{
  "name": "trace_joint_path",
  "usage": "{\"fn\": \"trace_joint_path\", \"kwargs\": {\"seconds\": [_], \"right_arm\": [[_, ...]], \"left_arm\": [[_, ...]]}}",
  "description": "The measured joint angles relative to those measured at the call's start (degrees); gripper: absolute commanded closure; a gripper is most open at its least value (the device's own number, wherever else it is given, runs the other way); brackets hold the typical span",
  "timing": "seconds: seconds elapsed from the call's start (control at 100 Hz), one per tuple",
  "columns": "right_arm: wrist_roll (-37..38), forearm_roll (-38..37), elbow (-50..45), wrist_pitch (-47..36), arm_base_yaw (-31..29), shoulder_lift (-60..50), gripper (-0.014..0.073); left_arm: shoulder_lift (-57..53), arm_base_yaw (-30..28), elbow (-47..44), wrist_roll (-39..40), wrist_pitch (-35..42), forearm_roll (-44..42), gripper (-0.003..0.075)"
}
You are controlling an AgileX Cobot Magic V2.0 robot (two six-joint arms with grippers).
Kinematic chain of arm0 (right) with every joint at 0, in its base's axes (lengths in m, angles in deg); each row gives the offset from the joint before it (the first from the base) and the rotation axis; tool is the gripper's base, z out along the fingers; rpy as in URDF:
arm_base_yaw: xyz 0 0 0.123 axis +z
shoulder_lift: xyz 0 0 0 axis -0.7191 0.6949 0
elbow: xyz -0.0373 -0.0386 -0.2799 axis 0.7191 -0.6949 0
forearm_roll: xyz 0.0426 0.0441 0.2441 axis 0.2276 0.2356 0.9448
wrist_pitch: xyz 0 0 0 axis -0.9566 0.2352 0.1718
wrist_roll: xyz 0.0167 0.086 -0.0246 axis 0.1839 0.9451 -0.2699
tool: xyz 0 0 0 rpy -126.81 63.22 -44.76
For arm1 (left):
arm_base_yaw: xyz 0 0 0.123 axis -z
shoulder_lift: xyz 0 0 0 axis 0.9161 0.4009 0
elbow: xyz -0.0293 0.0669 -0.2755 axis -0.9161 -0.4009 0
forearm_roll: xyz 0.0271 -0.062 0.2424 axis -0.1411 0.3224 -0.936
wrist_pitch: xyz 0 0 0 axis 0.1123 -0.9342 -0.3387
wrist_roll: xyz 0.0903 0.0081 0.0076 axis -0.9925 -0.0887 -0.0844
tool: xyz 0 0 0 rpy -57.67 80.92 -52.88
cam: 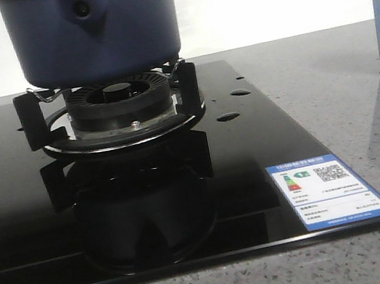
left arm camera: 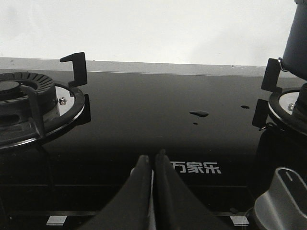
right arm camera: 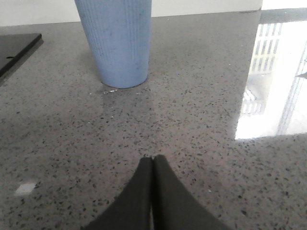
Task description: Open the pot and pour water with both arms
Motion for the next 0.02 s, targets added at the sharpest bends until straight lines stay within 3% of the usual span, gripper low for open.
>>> {"fn": "trace_joint_path", "kwargs": {"seconds": [0.02], "right_arm": [[0.0, 0.0, 0.0, 0.0, 0.0, 0.0, 0.0653]], "left_arm": [[0.0, 0.0, 0.0, 0.0, 0.0, 0.0, 0.0741]]}}
